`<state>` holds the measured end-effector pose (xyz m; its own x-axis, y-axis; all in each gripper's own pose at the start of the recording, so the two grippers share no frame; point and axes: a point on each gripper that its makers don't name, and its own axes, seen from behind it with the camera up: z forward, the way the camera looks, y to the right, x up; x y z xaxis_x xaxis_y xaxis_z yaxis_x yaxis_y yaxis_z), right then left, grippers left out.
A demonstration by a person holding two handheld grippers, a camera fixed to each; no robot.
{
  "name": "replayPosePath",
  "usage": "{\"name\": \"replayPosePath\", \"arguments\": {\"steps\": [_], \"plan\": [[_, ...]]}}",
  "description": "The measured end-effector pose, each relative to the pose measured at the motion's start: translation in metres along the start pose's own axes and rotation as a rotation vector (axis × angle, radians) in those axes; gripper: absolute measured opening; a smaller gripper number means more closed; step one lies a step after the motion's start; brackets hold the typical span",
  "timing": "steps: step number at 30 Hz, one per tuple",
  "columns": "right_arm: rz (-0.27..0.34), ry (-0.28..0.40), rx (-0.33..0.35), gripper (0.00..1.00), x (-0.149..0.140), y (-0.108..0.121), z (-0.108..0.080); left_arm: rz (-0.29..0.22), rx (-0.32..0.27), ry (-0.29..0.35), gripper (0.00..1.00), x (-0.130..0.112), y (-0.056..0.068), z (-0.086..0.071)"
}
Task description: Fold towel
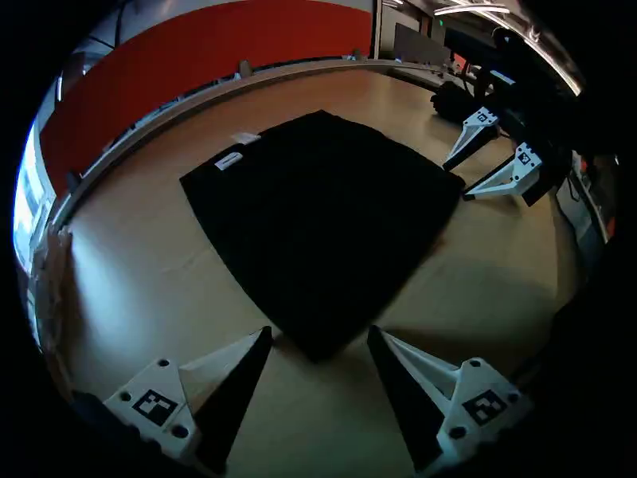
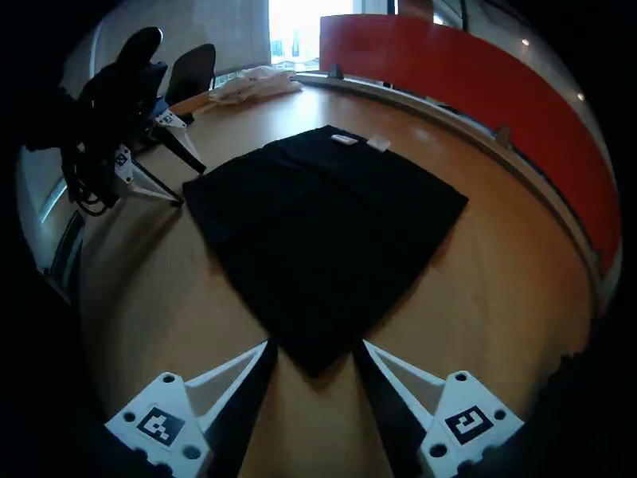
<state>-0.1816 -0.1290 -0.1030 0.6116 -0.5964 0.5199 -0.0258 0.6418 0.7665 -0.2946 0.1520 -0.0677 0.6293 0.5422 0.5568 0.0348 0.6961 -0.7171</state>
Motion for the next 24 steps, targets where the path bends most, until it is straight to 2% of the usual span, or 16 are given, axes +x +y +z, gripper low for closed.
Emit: {"name": "replayPosePath", "arguments": {"steps": [6,10,14,16,18,24], "plan": [[0.001,-0.004,0.003,0.52,0.0005,0.0014,0.0008,-0.01,0.006,-0.013,0.76,0.0002,-0.0013,-0.0007],[0.0,-0.006,0.004,0.4,0.0012,0.002,0.002,-0.022,0.016,-0.024,0.61,0.0009,-0.0038,-0.0007],[-0.003,-0.007,0.007,0.3,0.0017,0.0013,0.0033,-0.033,0.025,-0.029,0.36,0.0015,-0.0059,-0.0003],[-0.001,-0.008,0.007,0.25,0.0018,0.0014,0.0039,-0.04,0.029,-0.031,0.28,0.0018,-0.0066,0.0],[0.002,-0.008,0.006,0.23,0.0018,0.0019,0.0046,-0.049,0.031,-0.032,0.23,0.0023,-0.0067,0.0003],[0.018,-0.007,-0.007,0.16,0.0022,0.0069,0.0042,-0.062,0.009,-0.039,0.17,0.0032,0.0007,-0.0002]]}}
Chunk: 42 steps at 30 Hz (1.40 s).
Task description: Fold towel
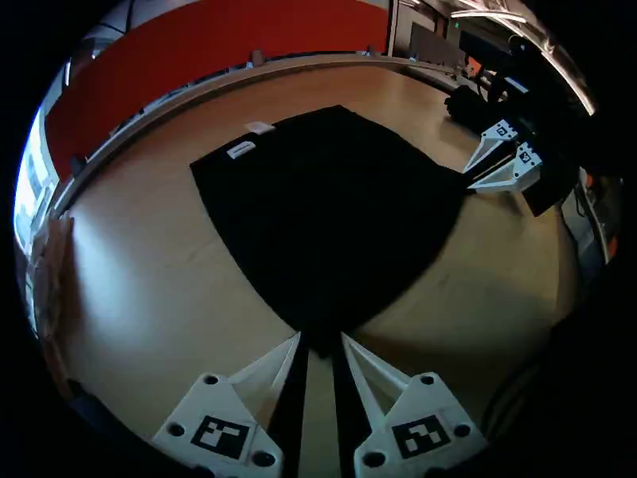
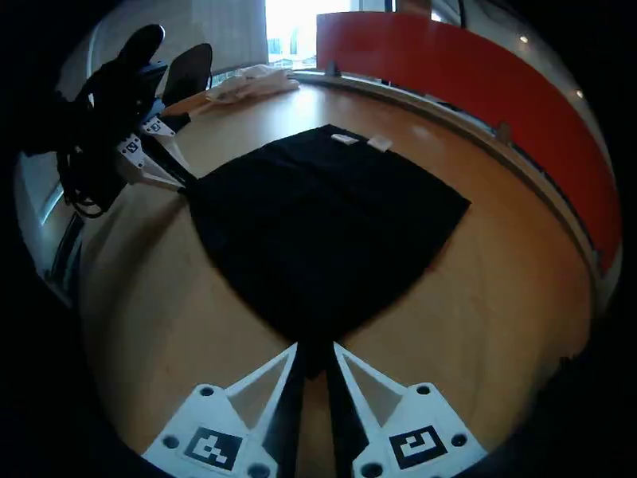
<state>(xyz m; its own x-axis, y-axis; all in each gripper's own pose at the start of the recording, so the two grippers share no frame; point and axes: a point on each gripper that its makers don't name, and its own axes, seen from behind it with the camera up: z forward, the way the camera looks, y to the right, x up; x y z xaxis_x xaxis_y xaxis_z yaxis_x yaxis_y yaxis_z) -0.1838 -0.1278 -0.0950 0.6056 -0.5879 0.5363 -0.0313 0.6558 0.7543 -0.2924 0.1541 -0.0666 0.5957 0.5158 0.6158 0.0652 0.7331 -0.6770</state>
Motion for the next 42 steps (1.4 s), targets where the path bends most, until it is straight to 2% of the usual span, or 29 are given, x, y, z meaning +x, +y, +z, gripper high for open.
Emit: {"name": "replayPosePath", "arguments": {"steps": [6,15,23,29,42], "plan": [[0.029,0.017,-0.009,0.15,0.004,0.004,-0.006,-0.004,-0.016,0.003,0.15,0.0,0.009,-0.001],[0.036,0.041,-0.011,0.15,0.012,0.005,-0.015,-0.049,-0.005,0.03,0.15,0.014,0.007,-0.012],[0.027,0.074,-0.02,0.15,0.031,0.005,-0.033,-0.064,0.011,0.063,0.15,0.031,0.004,-0.035],[0.014,0.085,-0.025,0.15,0.041,0.003,-0.047,-0.076,0.012,0.077,0.15,0.042,0.006,-0.051],[0.001,0.107,-0.024,0.15,0.063,-0.003,-0.075,-0.106,0.016,0.1,0.15,0.052,0.019,-0.083]]}}
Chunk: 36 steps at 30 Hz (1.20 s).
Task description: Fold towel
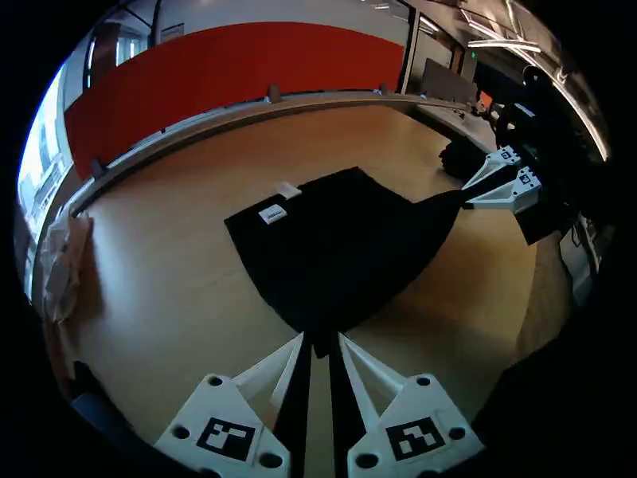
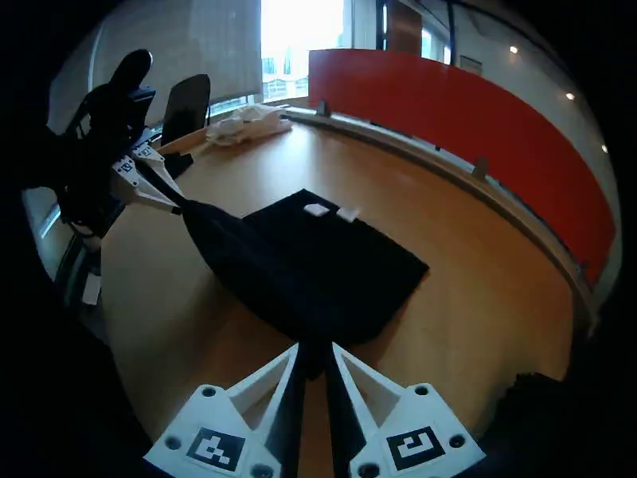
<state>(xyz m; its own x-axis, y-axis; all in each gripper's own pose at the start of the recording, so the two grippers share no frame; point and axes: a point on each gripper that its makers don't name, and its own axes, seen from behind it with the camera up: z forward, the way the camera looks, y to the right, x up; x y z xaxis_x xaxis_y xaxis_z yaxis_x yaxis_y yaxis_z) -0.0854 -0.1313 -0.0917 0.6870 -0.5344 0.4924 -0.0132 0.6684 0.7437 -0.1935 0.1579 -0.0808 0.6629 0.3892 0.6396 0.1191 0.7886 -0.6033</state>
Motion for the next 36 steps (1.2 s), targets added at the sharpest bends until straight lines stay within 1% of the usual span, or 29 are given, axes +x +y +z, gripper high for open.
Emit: {"name": "replayPosePath", "arguments": {"steps": [9,18,27,36], "plan": [[-0.005,0.009,0.005,0.15,0.009,-0.006,-0.013,-0.006,-0.005,0.008,0.15,0.004,0.005,-0.018],[-0.018,0.011,0.012,0.15,0.015,-0.012,-0.024,-0.009,-0.007,0.01,0.15,0.008,0.008,-0.031],[-0.035,0.01,0.025,0.15,0.021,-0.017,-0.037,-0.008,-0.014,0.005,0.15,0.008,0.013,-0.041],[-0.036,0.01,0.035,0.15,0.023,-0.025,-0.048,-0.002,-0.016,0.007,0.15,0.01,0.015,-0.05]]}}
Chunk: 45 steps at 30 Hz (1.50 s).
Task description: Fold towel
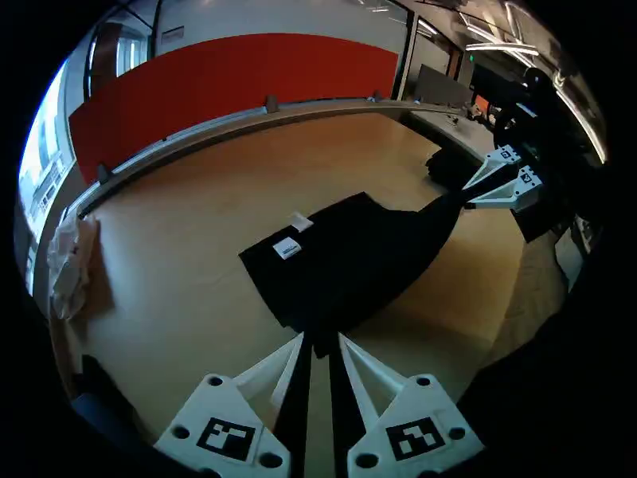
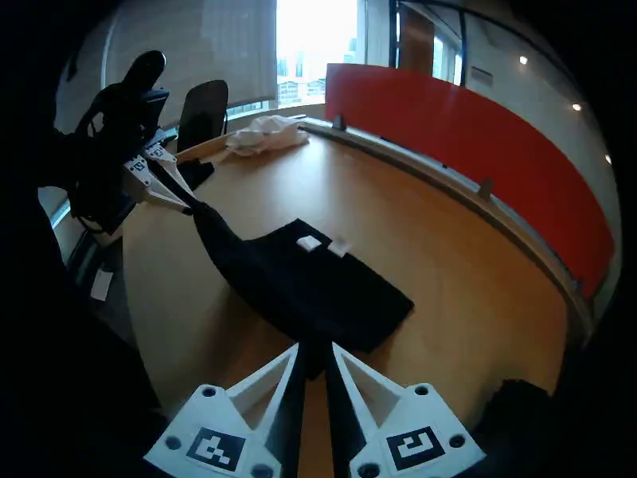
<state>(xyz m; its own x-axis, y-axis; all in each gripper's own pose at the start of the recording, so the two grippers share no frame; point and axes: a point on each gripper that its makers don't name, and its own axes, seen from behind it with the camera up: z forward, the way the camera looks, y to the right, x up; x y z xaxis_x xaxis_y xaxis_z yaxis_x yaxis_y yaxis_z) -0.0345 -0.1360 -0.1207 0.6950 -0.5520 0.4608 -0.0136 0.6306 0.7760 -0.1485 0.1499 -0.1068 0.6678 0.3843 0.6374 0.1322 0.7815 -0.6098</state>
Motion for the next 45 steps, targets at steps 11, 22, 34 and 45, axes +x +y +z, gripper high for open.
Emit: {"name": "replayPosePath", "arguments": {"steps": [11,22,34,45], "plan": [[0.003,0.001,0.007,0.15,0.003,-0.007,-0.01,0.005,-0.006,0.004,0.15,0.004,0.001,-0.009],[0.0,-0.006,0.016,0.15,0.001,-0.013,-0.012,-0.003,-0.008,0.005,0.15,0.003,0.001,-0.013],[0.0,-0.014,0.015,0.15,0.0,-0.006,-0.005,-0.016,-0.005,0.009,0.15,0.007,-0.001,-0.007],[-0.003,-0.041,0.009,0.15,-0.004,0.015,0.015,-0.027,0.006,0.011,0.15,0.019,-0.015,0.02]]}}
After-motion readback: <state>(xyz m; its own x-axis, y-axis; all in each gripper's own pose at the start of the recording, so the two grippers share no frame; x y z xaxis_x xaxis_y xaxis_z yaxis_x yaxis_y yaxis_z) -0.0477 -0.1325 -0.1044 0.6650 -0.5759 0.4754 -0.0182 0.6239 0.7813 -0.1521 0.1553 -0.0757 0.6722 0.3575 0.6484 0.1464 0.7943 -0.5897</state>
